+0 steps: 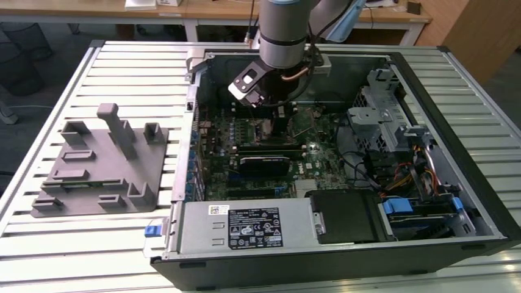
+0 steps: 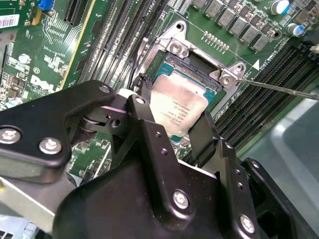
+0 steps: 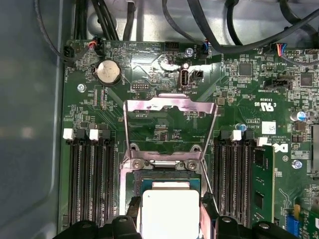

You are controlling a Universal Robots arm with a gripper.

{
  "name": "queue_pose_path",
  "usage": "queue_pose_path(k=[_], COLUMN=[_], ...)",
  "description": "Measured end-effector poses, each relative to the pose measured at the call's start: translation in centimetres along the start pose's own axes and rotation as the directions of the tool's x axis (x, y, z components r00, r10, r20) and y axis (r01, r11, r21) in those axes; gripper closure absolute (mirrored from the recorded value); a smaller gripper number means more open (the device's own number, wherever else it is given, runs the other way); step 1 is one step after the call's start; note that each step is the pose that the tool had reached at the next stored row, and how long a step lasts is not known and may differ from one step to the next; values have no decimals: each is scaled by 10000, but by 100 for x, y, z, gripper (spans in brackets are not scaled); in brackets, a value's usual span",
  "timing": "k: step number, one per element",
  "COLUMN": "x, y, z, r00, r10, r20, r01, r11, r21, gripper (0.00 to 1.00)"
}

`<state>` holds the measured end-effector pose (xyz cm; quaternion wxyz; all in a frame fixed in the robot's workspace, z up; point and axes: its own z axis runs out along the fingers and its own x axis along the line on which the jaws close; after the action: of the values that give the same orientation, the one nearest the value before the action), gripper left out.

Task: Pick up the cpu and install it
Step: 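Place the cpu into insertion slot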

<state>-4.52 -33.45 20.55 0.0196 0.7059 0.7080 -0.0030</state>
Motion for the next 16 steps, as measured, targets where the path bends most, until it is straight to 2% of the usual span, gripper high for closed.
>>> queue_pose_path(k=[6,16], x=[1,18], y=[-1,-1], z=[41,43], r00=[10000,10000], r10=[26,27], r20=[0,0], r01=[-26,-27], r11=[10000,10000], r21=[0,7], gripper=[46,46])
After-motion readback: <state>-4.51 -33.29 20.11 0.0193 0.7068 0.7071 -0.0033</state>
